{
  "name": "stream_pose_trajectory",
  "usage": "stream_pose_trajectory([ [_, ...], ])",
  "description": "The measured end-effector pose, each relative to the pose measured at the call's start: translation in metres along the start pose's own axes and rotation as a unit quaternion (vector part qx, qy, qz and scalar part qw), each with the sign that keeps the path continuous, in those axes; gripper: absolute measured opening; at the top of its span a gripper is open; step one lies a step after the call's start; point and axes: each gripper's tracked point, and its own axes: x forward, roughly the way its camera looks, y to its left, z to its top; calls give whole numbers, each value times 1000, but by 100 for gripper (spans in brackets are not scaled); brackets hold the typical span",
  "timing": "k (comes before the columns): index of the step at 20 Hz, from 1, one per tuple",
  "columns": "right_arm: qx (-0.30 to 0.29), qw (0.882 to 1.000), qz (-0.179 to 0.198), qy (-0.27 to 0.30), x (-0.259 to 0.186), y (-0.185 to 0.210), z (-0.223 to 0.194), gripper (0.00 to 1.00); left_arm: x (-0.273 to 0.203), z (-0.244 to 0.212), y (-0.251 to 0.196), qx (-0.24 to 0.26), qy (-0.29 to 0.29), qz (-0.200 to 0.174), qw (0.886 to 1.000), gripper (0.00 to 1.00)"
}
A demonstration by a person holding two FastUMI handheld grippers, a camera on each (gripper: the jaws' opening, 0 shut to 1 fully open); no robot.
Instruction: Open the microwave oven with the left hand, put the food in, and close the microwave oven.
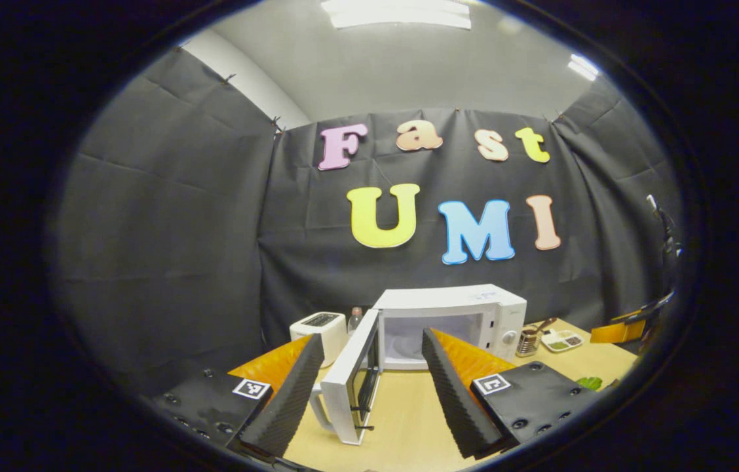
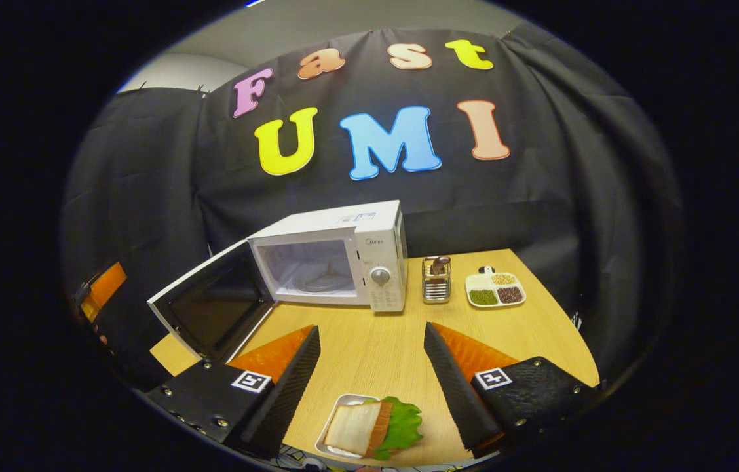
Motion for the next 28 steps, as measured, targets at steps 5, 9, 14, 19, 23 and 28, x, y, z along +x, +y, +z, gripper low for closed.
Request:
stream_pose_trajectory([
  [5, 47, 995, 25, 89, 3, -16, -47, 98, -1, 8, -13, -4, -5, 12, 1000, 94],
  [9, 103, 981, 46, 158, 3, -17, -87, 99, -5, 12, -26, 11, -5, 16, 1000, 97],
  [14, 147, 964, 59, 211, 6, -20, -117, 96, -13, 10, -48, 25, -3, 8, 1000, 99],
  [19, 205, 935, 88, 275, 6, -8, -145, 96, -19, 9, -54, 32, 3, 14, 999, 99],
  [23, 220, 920, 107, 305, 1, 2, -157, 86, -27, 13, -47, 30, 2, 32, 999, 99],
  [28, 267, 905, 113, 311, 1, 7, -153, 50, -33, 16, -31, 39, -2, 49, 998, 99],
])
